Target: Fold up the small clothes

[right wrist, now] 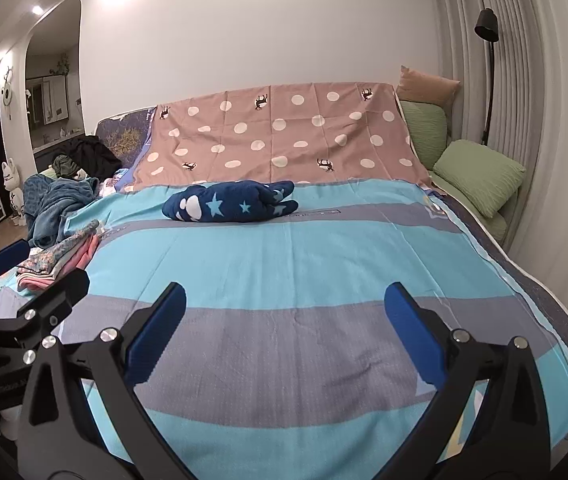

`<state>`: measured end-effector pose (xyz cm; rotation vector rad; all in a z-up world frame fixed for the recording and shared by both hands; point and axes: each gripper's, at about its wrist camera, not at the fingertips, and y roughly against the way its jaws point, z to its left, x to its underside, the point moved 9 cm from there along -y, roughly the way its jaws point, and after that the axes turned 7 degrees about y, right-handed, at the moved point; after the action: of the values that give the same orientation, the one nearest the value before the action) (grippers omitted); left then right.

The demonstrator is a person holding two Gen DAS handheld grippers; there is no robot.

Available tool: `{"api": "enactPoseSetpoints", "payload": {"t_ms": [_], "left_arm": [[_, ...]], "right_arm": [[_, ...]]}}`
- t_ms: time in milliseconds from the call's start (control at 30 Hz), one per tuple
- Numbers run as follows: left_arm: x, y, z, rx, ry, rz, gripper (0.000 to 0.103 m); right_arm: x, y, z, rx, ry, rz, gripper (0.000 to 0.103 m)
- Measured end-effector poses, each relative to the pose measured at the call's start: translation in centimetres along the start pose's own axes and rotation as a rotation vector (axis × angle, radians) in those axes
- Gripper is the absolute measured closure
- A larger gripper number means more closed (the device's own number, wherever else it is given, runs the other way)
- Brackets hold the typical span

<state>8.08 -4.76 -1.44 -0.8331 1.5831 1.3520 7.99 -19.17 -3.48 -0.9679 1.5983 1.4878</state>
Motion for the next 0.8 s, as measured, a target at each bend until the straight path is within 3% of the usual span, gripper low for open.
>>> {"api": "enactPoseSetpoints", "payload": {"t_ms": [800], "left_arm": [[1.6,0.4,1.1,-0.043,0.064,0.043,0.001]], "right_arm": [[1.1,1.0,0.1,0.041,0.034,0.005,0.002]]}}
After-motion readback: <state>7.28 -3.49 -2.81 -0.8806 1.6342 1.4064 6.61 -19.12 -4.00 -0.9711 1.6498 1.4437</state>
